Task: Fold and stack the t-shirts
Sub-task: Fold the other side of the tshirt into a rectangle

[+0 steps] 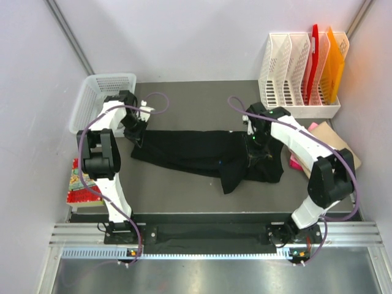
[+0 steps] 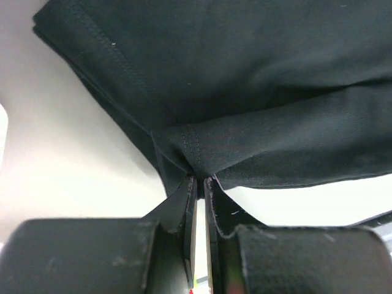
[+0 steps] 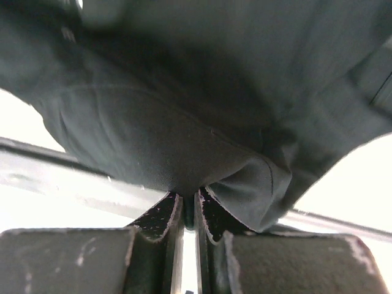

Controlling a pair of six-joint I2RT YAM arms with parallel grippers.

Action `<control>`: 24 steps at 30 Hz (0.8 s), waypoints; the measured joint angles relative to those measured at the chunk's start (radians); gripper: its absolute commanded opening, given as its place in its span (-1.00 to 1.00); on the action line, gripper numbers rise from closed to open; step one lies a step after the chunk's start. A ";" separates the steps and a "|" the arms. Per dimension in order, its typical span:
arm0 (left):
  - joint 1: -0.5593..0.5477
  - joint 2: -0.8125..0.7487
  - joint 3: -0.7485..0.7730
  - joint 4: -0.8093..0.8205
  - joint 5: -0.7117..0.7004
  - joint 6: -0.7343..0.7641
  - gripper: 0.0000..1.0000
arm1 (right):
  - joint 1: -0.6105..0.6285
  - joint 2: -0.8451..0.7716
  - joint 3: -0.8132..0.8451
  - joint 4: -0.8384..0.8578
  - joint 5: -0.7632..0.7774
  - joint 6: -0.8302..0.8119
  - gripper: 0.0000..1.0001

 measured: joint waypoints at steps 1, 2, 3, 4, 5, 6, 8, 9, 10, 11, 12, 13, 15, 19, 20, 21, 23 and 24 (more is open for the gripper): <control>0.000 0.002 0.000 0.003 -0.009 0.000 -1.00 | -0.011 0.017 0.018 0.009 -0.001 -0.003 -0.90; 0.001 0.003 -0.001 0.006 -0.018 0.000 -1.00 | -0.021 0.034 0.037 0.018 -0.002 -0.005 -0.90; 0.001 0.003 -0.008 0.018 -0.029 0.002 -1.00 | -0.030 0.050 0.052 0.025 -0.002 -0.006 -0.91; 0.002 0.001 -0.017 0.027 -0.041 0.003 -1.00 | -0.037 0.068 0.067 0.034 -0.004 -0.006 -0.90; 0.003 0.001 -0.030 0.038 -0.052 0.004 -1.00 | -0.042 0.081 0.077 0.041 -0.005 -0.007 -0.91; 0.005 0.001 -0.045 0.050 -0.068 0.004 -1.00 | -0.048 0.098 0.086 0.053 -0.009 -0.007 -0.91; 0.009 0.001 -0.074 0.069 -0.103 0.003 -1.00 | -0.054 0.136 0.103 0.073 -0.019 -0.007 -0.91; 0.010 0.001 -0.080 0.070 -0.115 0.000 -1.00 | -0.056 0.153 0.108 0.083 -0.021 -0.007 -0.91; 0.012 0.002 -0.082 0.072 -0.136 -0.003 -1.00 | -0.060 0.177 0.114 0.097 -0.025 -0.007 -0.91; 0.012 0.002 -0.082 0.079 -0.152 -0.009 -1.00 | -0.063 0.196 0.117 0.107 -0.029 -0.008 -0.91; 0.012 0.002 -0.079 0.089 -0.172 -0.019 -1.00 | -0.068 0.216 0.120 0.116 -0.032 -0.008 -0.91; 0.012 0.004 -0.074 0.097 -0.193 -0.028 -0.92 | -0.073 0.232 0.121 0.127 -0.037 -0.008 -0.91; 0.011 0.015 -0.054 0.108 -0.237 -0.050 -0.54 | -0.088 0.261 0.121 0.139 -0.046 -0.008 -0.91; 0.011 0.026 -0.033 0.133 -0.294 -0.077 0.31 | -0.115 0.314 0.127 0.156 -0.057 -0.008 -0.81; 0.010 0.026 -0.031 0.134 -0.297 -0.080 0.54 | -0.119 0.322 0.131 0.157 -0.058 -0.008 -0.76; 0.005 0.026 -0.030 0.133 -0.288 -0.082 0.67 | -0.122 0.333 0.141 0.157 -0.062 -0.009 -0.74; -0.018 0.026 -0.030 0.130 -0.273 -0.089 0.68 | -0.128 0.354 0.163 0.159 -0.067 -0.012 -0.74; -0.026 0.026 -0.030 0.130 -0.272 -0.092 0.68 | -0.132 0.366 0.178 0.160 -0.069 -0.014 -0.73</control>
